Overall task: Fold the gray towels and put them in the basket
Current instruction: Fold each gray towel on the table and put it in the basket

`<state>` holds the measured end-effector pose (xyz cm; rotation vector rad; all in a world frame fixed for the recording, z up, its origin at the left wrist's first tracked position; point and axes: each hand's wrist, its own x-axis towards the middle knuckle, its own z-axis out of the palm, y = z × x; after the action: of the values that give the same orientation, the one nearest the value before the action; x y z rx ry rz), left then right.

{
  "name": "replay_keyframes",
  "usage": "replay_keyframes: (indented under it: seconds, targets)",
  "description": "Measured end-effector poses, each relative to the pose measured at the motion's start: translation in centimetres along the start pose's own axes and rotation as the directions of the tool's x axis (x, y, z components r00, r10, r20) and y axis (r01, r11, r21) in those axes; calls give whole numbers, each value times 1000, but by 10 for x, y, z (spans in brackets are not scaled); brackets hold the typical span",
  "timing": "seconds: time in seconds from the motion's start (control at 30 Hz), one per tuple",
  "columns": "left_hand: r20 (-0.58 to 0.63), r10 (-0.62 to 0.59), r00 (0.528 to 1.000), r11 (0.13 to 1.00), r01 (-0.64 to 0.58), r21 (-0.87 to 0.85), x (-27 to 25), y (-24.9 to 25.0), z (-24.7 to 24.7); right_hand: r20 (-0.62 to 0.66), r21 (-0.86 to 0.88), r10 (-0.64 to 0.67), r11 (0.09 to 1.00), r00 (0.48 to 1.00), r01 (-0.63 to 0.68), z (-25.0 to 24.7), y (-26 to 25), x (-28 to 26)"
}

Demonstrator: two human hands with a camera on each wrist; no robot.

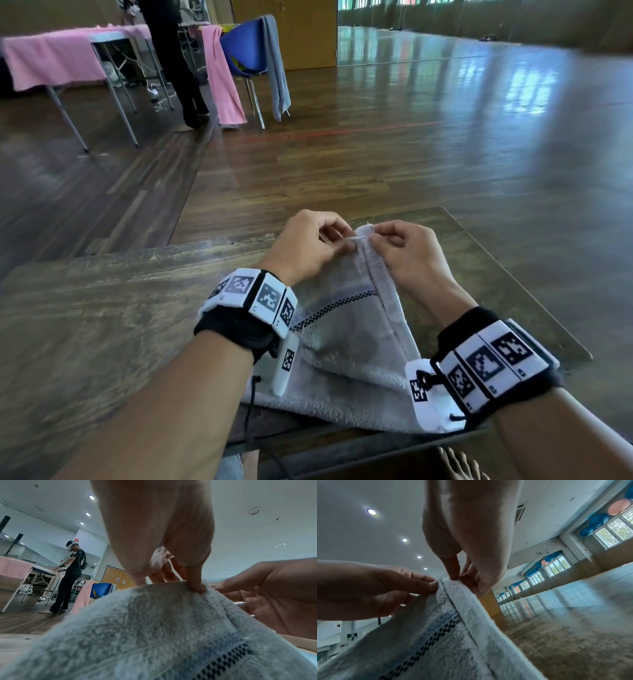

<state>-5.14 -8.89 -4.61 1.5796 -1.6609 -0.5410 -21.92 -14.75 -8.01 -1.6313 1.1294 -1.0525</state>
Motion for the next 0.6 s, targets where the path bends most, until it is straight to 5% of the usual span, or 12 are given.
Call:
replay_keyframes:
  seconds: [0.6]
  targets:
    - [-118,-77,990,987,59,-150,10,-2,14,41,108,73,991,996,-77,-10,2,-5]
